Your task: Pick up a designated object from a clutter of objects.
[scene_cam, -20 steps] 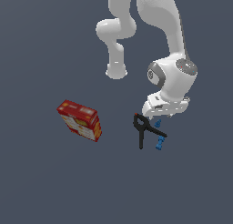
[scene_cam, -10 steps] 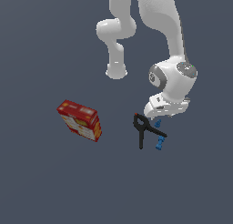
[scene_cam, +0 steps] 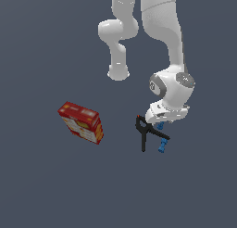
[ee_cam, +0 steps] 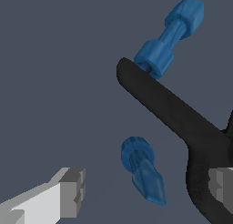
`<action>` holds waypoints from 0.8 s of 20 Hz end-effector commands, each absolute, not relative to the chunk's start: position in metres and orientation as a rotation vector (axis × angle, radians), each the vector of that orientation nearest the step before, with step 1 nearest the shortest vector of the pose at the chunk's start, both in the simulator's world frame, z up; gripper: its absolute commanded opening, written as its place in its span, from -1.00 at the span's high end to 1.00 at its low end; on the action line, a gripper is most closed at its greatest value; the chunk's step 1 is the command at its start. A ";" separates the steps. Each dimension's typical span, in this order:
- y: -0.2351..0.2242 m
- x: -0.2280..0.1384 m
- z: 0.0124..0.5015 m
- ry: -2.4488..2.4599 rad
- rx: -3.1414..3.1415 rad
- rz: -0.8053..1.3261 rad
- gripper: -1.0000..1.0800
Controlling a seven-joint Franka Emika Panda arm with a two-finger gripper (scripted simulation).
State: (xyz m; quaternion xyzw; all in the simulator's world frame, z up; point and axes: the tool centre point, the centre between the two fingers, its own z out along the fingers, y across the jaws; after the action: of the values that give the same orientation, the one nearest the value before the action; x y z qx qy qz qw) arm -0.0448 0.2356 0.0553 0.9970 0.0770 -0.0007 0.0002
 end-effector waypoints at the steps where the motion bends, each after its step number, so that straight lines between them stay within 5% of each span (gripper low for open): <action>1: 0.236 -0.045 0.047 0.242 3.132 0.000 -0.92; 5: 0.236 -0.044 0.042 0.242 3.132 0.000 -0.92; 6: 0.236 -0.044 0.042 0.242 3.132 0.000 1.00; 16: 0.236 -0.044 0.042 0.242 3.132 0.000 1.00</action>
State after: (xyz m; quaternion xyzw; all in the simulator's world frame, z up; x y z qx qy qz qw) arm -0.0442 0.2363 0.0424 0.9970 0.0771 0.0000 -0.0001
